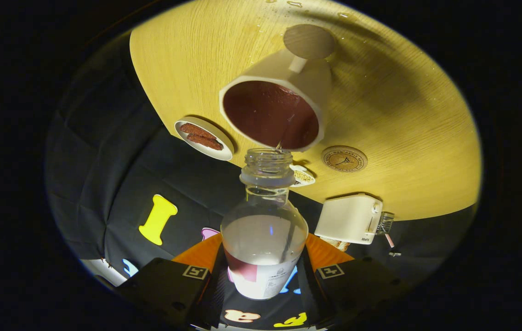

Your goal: Take the bottle from table, then pour the juice into the cup, finally place the bottle on the coaster

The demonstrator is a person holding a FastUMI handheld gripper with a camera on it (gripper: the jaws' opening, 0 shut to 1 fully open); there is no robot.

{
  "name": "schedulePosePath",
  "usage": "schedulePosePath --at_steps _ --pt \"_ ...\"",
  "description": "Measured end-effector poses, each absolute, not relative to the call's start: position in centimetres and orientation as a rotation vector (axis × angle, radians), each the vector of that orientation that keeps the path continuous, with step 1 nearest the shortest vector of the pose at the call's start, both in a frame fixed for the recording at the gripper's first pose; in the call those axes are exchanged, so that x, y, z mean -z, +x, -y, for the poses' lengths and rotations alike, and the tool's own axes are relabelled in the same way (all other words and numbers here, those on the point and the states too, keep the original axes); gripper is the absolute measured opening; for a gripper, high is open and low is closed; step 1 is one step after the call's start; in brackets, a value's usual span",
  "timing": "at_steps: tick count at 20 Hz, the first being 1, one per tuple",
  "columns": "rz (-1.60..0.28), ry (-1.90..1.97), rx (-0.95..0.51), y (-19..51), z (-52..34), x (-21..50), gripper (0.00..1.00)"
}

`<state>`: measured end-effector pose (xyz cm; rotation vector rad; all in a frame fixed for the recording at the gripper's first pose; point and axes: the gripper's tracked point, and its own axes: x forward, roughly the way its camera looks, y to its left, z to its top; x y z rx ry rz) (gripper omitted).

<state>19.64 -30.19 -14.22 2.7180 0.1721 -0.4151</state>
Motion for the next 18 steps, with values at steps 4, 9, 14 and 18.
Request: schedulePosePath --at_steps 4,9,14,18 --pt "-0.173 2.73 0.411 19.59 30.45 13.86 0.7" --pt "-0.189 2.736 0.417 19.5 30.34 13.69 0.71" --pt "-0.204 2.729 0.428 19.48 30.38 13.83 0.71" --pt "-0.19 2.718 0.438 19.41 30.87 13.93 0.71"
